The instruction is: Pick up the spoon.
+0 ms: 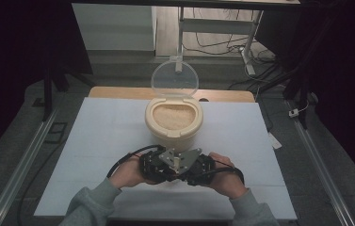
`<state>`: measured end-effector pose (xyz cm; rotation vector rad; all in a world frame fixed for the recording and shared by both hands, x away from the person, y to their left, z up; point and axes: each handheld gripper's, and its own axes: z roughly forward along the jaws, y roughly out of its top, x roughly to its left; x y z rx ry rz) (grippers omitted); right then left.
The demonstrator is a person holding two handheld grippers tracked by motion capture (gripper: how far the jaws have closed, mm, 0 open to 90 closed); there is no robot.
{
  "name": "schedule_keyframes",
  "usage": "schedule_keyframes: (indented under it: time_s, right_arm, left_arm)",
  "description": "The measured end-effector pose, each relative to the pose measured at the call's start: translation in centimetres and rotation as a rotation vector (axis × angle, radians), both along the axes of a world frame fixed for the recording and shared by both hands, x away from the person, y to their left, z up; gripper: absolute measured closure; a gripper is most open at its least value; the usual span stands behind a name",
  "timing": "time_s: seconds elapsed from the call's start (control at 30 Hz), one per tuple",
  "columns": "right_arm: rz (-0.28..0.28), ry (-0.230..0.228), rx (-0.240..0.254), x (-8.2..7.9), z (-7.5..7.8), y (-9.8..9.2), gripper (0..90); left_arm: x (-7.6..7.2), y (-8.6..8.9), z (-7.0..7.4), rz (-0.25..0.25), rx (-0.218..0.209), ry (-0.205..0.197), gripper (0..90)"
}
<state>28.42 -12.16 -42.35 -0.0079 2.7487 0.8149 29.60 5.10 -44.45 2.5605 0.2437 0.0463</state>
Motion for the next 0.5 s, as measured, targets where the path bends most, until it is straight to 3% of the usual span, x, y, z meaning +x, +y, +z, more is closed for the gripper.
schedule_keyframes:
  time_s: [0.03,0.07,0.13,0.3,0.33,0.37,0.5]
  right_arm:
    - [0.000,0.000,0.000,0.0,0.0,0.0,70.9]
    - [-0.028,-0.007,0.048,0.2,0.4,-0.4,64.8]
    - [-0.029,0.040,0.084,0.6,1.2,-1.1,60.8]
    - [-0.155,0.046,0.280,0.7,2.5,-3.4,52.0]
    - [-0.155,0.046,0.280,0.7,2.5,-3.4,52.0]
    - [-0.217,0.037,0.343,0.8,2.9,-4.5,50.8]
    - [-0.344,0.058,0.447,0.7,2.9,-6.9,47.0]
  left_arm:
    - [0.1,0.0,0.0,0.001,-0.002,-0.004,77.8]
    - [0.2,0.2,0.1,0.008,-0.008,-0.017,78.0]
    - [0.2,0.4,0.2,0.023,-0.023,-0.030,78.1]
    - [0.3,0.8,0.6,0.045,-0.042,-0.047,78.3]
    - [0.3,0.9,0.6,0.051,-0.048,-0.051,78.3]
    - [0.2,1.0,0.6,0.057,-0.053,-0.056,78.4]
    - [0.2,1.2,0.6,0.075,-0.068,-0.067,78.5]
